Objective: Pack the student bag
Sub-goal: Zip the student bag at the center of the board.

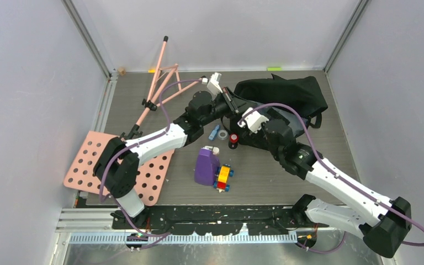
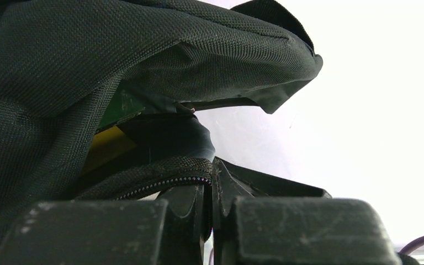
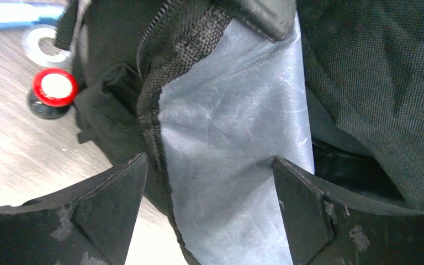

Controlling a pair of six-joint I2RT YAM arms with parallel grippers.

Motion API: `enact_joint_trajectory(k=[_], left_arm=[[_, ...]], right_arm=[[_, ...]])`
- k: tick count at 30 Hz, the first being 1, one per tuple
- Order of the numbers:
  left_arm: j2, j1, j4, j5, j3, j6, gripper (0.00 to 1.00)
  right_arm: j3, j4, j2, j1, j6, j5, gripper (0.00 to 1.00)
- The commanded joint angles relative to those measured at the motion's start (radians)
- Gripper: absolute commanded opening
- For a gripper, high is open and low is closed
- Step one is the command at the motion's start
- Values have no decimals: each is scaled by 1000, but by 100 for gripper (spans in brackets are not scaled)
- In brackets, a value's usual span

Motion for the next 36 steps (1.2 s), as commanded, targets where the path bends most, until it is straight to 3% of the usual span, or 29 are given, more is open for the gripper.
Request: enact_joint_trajectory(k=[1,12,18,24,27,28,30,31,33,34,36], left_arm=[[-24,16,111,-21,70,-18,5],[-42,19,106,-32,40,-11,5],[-52,20,81,-40,22,18,5],[-65,20,47,-49,4,54,5],[-77,20,18,-52,2,87,6],[-81,20,8,-48,3,105,7],[-93,20,-31,-36,10,154,13],[-101,21,-46,-27,12,188,20],[-130,21,-58,-14,0,259,37],[-151,21,-54,-9,-16,311,51],[-202,23,-54,2,-48,401,66]], right_arm=[[-46,171,30,22,-99,193,90],[-44,347,93,37,-124,407,90],[14,303,55,36,-96,442,84],[63,217,25,36,-24,385,60],[74,204,8,36,-7,377,39],[75,204,4,35,1,366,26],[74,207,-8,35,8,356,7],[74,211,-15,35,11,355,4],[75,217,-25,35,21,356,1],[77,218,-32,35,31,360,1],[78,227,-39,35,45,372,0]])
